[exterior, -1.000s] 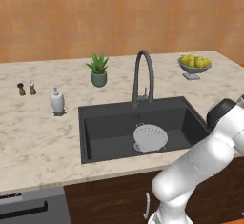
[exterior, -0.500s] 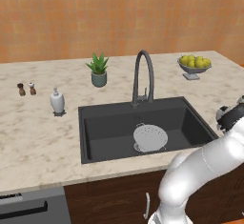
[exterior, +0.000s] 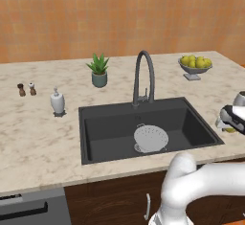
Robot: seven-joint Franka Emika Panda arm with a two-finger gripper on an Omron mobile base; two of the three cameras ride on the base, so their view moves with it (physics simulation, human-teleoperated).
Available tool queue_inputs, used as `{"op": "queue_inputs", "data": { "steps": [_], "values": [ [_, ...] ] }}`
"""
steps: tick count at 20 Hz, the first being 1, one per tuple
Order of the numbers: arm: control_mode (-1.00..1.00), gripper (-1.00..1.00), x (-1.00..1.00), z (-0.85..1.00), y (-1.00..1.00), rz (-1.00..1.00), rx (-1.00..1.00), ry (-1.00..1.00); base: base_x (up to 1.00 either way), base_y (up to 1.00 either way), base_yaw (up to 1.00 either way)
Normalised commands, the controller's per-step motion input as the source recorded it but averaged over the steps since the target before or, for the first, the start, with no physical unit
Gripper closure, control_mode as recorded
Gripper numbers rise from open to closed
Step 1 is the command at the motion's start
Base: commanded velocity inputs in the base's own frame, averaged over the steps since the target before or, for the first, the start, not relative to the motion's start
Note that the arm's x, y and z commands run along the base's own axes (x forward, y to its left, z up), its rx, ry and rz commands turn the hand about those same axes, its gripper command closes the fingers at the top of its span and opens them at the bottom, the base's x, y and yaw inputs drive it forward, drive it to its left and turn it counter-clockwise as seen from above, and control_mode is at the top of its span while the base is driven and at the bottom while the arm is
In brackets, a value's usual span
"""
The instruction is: Put the colander in the sink, put the kiwi in the colander, and turn on the sink faucet and pour water over the colander.
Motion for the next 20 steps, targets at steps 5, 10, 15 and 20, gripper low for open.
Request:
{"op": "queue_inputs", "data": {
  "steps": [5, 10, 15, 20],
  "values": [
    [-1.0, 1.0, -0.15, -0.22, 0.36, 0.02, 0.0, -0.26, 0.0, 0.0, 0.0],
    [-1.0, 1.0, -0.29, 0.42, 0.5, 0.22, 0.0, -0.44, 0.0, 0.0, 0.0],
    [-1.0, 1.0, 0.01, 0.95, 0.99, 0.46, 0.0, 0.21, 0.0, 0.0, 0.0],
    [-1.0, 1.0, 0.02, 0.9, 0.86, 0.59, 0.0, 0.4, 0.0, 0.0, 0.0]
  ]
}}
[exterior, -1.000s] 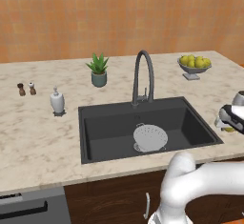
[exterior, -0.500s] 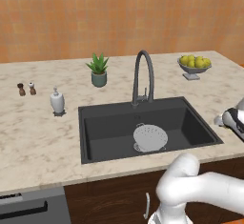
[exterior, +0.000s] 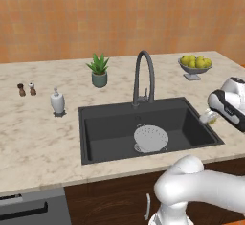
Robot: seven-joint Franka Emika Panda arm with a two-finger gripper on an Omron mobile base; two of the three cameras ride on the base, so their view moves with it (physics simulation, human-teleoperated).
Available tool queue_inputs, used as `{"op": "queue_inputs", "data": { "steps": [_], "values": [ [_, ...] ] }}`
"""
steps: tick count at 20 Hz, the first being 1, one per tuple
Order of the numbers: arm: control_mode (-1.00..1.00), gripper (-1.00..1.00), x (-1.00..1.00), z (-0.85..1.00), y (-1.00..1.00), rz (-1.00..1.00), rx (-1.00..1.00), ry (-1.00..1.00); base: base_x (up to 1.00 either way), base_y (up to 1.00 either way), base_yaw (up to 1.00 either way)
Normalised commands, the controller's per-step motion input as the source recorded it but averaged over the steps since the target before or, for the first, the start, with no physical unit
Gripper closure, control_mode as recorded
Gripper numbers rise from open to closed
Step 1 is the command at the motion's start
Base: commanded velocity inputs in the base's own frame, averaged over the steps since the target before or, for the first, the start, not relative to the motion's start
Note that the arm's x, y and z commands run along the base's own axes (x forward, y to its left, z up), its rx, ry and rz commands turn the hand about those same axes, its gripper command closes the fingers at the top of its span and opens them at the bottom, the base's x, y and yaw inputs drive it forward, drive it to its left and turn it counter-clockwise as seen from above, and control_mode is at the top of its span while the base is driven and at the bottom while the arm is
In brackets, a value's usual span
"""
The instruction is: Put the colander in the sink, put the kiwi in the colander, and turn on the sink faucet and pour water over the colander.
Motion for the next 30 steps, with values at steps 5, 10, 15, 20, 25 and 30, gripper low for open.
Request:
{"op": "queue_inputs", "data": {
  "steps": [5, 10, 15, 20, 25, 30],
  "values": [
    [-1.0, 1.0, 0.01, 0.37, 0.44, 0.49, 0.0, -0.11, 0.0, 0.0, 0.0],
    [-1.0, 1.0, 0.13, 0.08, 0.73, 0.27, 0.0, -0.19, 0.0, 0.0, 0.0],
    [-1.0, 1.0, 0.2, 0.01, 0.97, 0.23, -0.03, -0.29, 0.0, 0.0, 0.0],
    [-1.0, 1.0, 0.19, 0.04, 0.99, 0.15, -0.08, -0.32, 0.0, 0.0, 0.0],
    [-1.0, 1.0, 0.26, 0.07, 0.12, 0.23, -0.07, -0.2, 0.0, 0.0, 0.0],
    [-1.0, 1.0, 0.26, 0.0, -0.08, 0.33, -0.06, 0.06, 0.0, 0.0, 0.0]
  ]
}}
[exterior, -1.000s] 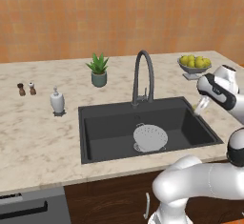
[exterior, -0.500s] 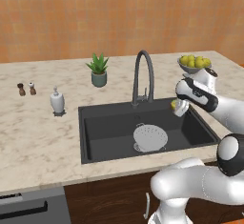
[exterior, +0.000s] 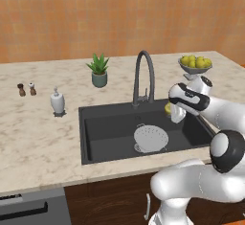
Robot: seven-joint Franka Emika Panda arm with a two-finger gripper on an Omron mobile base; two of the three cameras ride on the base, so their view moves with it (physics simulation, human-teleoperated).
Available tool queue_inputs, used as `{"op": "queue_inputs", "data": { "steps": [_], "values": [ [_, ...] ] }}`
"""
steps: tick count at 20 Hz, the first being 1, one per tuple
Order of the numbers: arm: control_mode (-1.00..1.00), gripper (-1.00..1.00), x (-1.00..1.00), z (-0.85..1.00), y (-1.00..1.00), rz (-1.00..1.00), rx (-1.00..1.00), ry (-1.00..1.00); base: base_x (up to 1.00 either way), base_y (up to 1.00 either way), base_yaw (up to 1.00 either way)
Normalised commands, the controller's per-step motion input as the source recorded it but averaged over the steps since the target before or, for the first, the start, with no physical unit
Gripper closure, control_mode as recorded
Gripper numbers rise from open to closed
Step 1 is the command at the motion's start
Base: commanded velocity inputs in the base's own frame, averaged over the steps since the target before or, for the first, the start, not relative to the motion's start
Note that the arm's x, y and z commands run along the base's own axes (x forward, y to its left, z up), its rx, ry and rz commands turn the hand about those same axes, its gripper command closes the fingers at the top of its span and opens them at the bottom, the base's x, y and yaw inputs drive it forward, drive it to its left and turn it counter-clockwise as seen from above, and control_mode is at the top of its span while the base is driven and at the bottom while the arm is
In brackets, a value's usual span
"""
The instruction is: Put the colander in the sink, put the kiwi in the colander, and turn on the sink faucet and pour water over the colander.
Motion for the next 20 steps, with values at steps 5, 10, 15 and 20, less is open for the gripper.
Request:
{"op": "queue_inputs", "data": {
  "steps": [5, 10, 15, 20],
  "values": [
    [-1.0, 1.0, 0.21, -0.01, -0.19, 0.15, 0.0, 0.22, 0.0, 0.0, 0.0],
    [-1.0, 1.0, 0.06, -0.37, -0.01, 0.04, 0.0, 0.02, 0.0, 0.0, 0.0],
    [-1.0, 1.0, -0.1, -0.69, 0.0, 0.01, 0.0, -0.1, 0.0, 0.0, 0.0],
    [-1.0, 1.0, -0.09, -0.51, -0.01, 0.01, 0.0, -0.01, 0.0, 0.0, 0.0]
  ]
}}
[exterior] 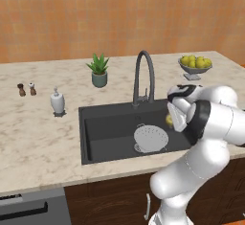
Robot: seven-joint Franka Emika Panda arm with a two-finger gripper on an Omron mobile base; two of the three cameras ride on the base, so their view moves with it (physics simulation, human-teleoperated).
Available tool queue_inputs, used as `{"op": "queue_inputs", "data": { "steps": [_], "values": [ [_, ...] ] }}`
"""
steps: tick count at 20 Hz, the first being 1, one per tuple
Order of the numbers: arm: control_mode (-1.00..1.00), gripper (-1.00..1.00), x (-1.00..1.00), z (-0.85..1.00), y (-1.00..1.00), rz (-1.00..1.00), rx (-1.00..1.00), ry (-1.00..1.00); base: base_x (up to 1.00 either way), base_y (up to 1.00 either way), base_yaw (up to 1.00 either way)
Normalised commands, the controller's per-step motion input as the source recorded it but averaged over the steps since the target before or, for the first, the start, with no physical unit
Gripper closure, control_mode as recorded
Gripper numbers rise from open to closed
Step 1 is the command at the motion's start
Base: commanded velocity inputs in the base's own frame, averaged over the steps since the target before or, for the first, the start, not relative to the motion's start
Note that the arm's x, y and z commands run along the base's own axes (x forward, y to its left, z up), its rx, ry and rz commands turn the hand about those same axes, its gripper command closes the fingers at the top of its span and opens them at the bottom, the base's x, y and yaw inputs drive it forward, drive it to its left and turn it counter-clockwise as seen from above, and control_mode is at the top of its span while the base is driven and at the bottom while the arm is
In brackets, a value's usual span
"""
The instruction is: Put the colander in the sink, put the kiwi in the colander, and turn on the sink faucet and pour water over the colander.
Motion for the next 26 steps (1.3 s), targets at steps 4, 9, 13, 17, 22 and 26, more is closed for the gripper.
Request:
{"op": "queue_inputs", "data": {
  "steps": [4, 9, 13, 17, 22, 26],
  "values": [
    [-1.0, 1.0, -0.28, -0.49, -0.03, 0.03, 0.06, 0.08, 0.0, 0.0, 0.0],
    [-1.0, 1.0, -0.01, -0.39, 0.0, 0.08, 0.09, 0.0, 0.0, 0.0, 0.0],
    [-1.0, 1.0, 0.27, -0.15, 0.0, 0.05, 0.16, 0.05, 0.0, 0.0, 0.0],
    [-1.0, 1.0, 0.24, -0.2, -0.01, 0.06, 0.18, 0.07, 0.0, 0.0, 0.0],
    [-1.0, 1.0, 0.35, -0.26, -0.01, 0.04, 0.15, 0.08, 0.0, 0.0, 0.0],
    [-1.0, 1.0, 0.46, -0.55, 0.0, 0.02, 0.06, 0.08, 0.0, 0.0, 0.0]
  ]
}}
